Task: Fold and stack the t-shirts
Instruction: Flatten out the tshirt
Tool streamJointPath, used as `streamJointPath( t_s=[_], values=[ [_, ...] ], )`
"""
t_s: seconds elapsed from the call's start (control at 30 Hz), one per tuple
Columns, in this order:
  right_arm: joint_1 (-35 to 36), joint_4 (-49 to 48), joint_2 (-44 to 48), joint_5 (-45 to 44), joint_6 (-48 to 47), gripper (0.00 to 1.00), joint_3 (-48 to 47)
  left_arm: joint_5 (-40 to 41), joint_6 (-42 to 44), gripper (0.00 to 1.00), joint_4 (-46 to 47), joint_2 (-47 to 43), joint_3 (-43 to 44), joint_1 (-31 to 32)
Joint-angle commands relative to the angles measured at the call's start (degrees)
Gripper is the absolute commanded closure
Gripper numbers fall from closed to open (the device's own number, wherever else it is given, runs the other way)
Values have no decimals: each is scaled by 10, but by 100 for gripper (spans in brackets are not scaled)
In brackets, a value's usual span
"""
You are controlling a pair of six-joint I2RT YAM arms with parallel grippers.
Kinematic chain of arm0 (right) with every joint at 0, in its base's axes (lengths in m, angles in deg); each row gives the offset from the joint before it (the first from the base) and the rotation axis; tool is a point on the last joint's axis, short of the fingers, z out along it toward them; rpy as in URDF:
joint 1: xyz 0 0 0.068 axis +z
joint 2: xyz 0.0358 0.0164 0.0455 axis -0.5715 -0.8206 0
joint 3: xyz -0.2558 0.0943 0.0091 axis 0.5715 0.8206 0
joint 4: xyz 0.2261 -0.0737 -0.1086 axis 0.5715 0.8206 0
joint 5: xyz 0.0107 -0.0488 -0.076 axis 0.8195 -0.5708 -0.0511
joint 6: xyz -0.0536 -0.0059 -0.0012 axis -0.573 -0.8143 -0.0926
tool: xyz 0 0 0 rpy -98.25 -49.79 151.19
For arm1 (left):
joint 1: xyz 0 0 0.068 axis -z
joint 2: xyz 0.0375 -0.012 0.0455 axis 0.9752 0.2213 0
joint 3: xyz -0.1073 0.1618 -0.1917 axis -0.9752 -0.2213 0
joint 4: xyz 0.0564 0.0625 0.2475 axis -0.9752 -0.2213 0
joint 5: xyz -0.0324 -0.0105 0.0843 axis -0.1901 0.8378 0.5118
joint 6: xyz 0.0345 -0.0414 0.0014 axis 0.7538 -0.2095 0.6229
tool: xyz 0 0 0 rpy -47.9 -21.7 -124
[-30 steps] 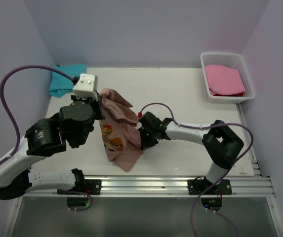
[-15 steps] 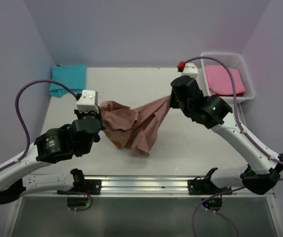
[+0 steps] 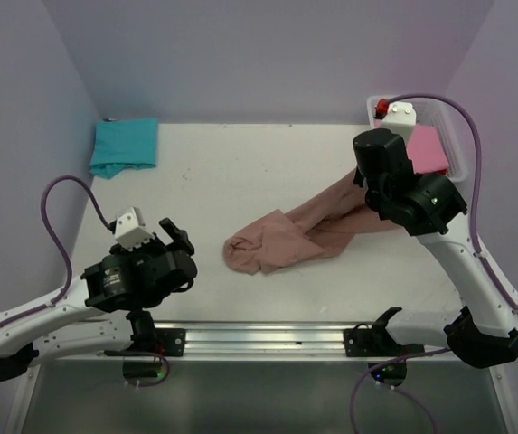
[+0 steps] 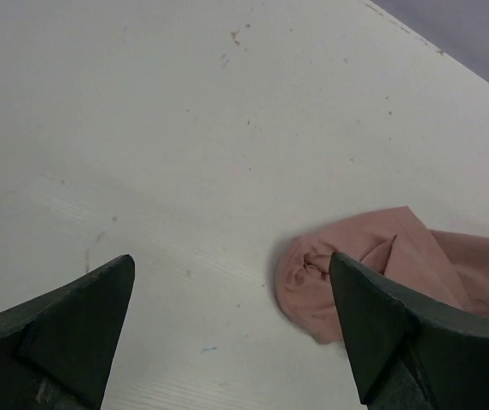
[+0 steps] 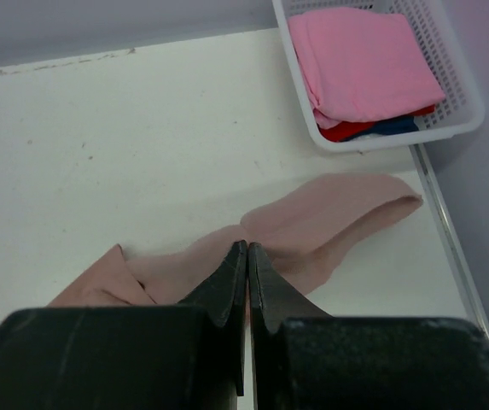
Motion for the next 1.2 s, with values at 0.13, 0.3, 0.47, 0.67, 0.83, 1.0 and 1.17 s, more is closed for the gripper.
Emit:
streamJointPath(
  t_s=[0.13, 0.3, 0.47, 0.67, 0.83, 1.0, 1.17],
  values=[
    [-1, -4, 26, -15, -8, 100, 12, -101, 200, 0, 279, 43, -51, -2],
    [-1, -10, 26, 3, -6, 100, 28, -244, 460, 0, 606, 87, -96, -2],
    [-1, -13, 26, 18, -5, 100, 37, -402, 613, 0, 792, 159, -127, -43],
    [-1, -11, 30, 34, 2, 100, 44, -554, 654, 0, 823, 303, -81, -201],
    [-2, -6, 36, 41, 3, 100, 48, -635, 701, 0, 813, 421, -3, -280],
    [-1, -1, 41, 42, 3, 100, 53, -709, 736, 2, 815, 517, 64, -296],
    [-1, 1, 46, 39, 2, 100, 53, -774, 754, 4, 816, 567, 90, -302]
  ],
)
